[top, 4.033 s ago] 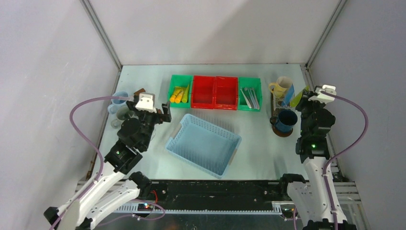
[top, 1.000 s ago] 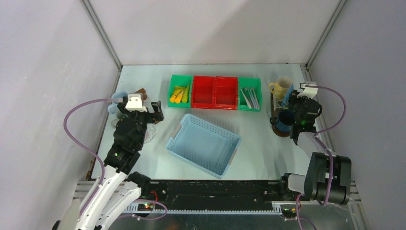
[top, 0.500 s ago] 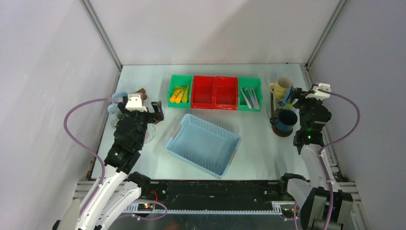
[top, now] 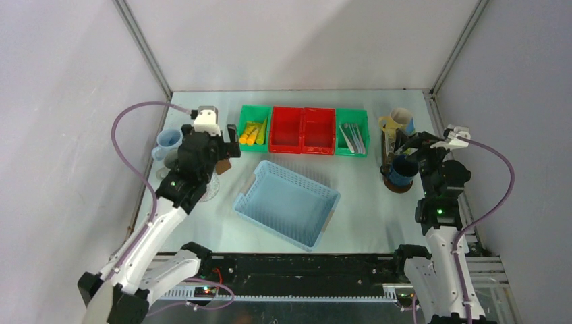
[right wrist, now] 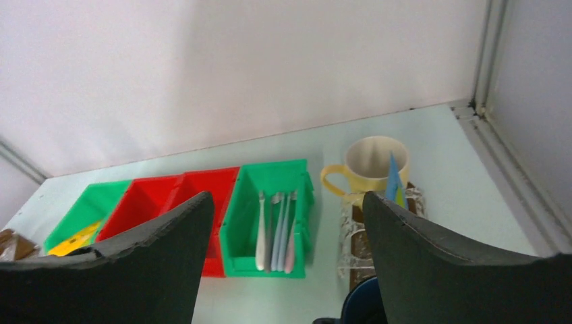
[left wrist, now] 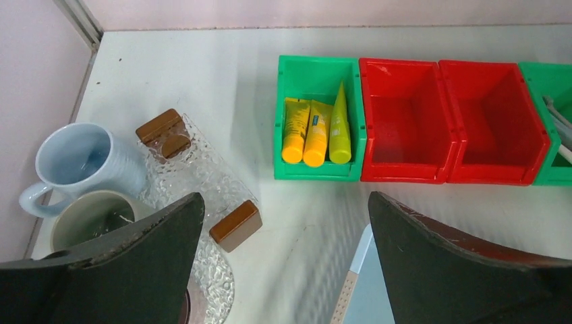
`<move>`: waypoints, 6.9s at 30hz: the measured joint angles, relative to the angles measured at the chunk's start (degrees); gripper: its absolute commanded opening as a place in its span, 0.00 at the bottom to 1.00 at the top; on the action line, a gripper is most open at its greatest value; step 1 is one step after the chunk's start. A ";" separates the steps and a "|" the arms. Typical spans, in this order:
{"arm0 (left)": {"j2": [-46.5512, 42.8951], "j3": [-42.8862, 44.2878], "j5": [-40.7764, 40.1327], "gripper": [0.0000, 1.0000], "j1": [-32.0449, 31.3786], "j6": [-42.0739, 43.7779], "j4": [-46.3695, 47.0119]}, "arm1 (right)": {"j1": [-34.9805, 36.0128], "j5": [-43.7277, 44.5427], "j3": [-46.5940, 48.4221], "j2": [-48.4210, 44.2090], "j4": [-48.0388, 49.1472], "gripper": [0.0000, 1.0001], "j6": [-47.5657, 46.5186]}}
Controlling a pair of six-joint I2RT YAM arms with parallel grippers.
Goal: Prepare toiletry sets of a toothbrush and toothpaste on the tray
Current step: Place the toothpaste in the toothpaste holder, then pick up the toothpaste from the storage box.
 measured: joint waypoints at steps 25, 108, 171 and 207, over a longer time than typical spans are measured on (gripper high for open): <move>46.60 46.29 8.72 0.92 6.99 -1.25 -28.61 | 9.55 -1.95 0.20 -14.60 -15.21 0.85 -1.27; 63.25 49.33 21.94 0.48 5.14 -8.17 -33.22 | 12.39 1.64 -2.67 -16.48 -16.44 0.89 -5.68; 61.90 61.11 14.27 0.33 7.06 -3.43 -37.66 | 12.50 0.83 -2.67 -16.35 -16.50 0.89 -5.66; 80.74 64.24 14.10 0.16 8.11 -4.15 -25.33 | 12.61 0.44 -2.67 -14.86 -16.57 0.89 -5.40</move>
